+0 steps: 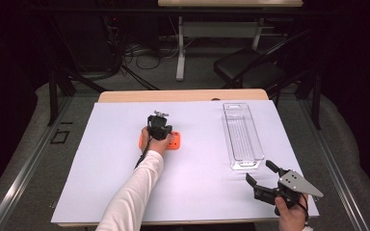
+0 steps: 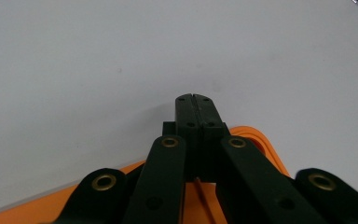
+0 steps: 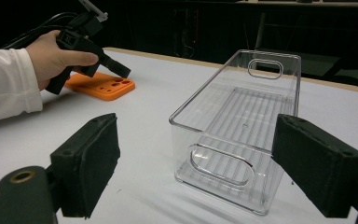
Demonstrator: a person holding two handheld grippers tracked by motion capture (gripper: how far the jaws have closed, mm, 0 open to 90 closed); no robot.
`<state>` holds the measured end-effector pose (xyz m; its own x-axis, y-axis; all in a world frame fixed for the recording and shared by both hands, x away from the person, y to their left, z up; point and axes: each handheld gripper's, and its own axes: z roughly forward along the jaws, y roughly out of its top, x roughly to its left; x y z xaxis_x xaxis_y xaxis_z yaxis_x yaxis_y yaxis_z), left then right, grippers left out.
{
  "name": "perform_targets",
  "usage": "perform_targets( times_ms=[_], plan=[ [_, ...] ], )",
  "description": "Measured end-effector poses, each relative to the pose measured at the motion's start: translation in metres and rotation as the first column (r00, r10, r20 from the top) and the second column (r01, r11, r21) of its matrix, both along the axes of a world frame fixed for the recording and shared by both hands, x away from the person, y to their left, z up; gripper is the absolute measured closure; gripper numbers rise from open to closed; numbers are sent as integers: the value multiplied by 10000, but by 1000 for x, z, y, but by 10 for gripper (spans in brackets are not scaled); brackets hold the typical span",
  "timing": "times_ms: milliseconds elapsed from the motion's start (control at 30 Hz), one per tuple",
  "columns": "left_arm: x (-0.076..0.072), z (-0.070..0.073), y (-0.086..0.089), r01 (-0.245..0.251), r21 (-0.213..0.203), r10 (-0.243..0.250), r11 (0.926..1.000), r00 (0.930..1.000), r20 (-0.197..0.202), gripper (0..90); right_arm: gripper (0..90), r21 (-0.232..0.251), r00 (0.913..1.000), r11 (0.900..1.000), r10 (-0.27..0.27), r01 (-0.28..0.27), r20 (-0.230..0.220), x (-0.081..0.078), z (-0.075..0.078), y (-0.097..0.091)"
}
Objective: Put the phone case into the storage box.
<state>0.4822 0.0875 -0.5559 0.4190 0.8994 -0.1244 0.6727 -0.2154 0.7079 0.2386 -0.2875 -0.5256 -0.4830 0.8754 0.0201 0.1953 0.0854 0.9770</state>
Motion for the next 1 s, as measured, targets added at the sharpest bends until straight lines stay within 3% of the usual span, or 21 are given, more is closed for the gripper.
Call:
perform_targets(
  times_ms=[633, 800, 1000],
  plan=[
    [-8, 3, -1, 464, 19, -463, 9989, 9981, -412, 900, 144, -18, 10000, 10000, 24, -24, -36, 1, -1, 0],
    [-11, 2, 1, 452, -232, -463, 9987, 9977, -489, 900, 144, -11, 10000, 10000, 5, -5, -46, 2, -1, 0],
    [-19, 3, 2, 798, -201, -808, 9966, 9953, -527, 900, 144, -13, 10000, 10000, -23, 23, -71, 2, -1, -1]
  ],
)
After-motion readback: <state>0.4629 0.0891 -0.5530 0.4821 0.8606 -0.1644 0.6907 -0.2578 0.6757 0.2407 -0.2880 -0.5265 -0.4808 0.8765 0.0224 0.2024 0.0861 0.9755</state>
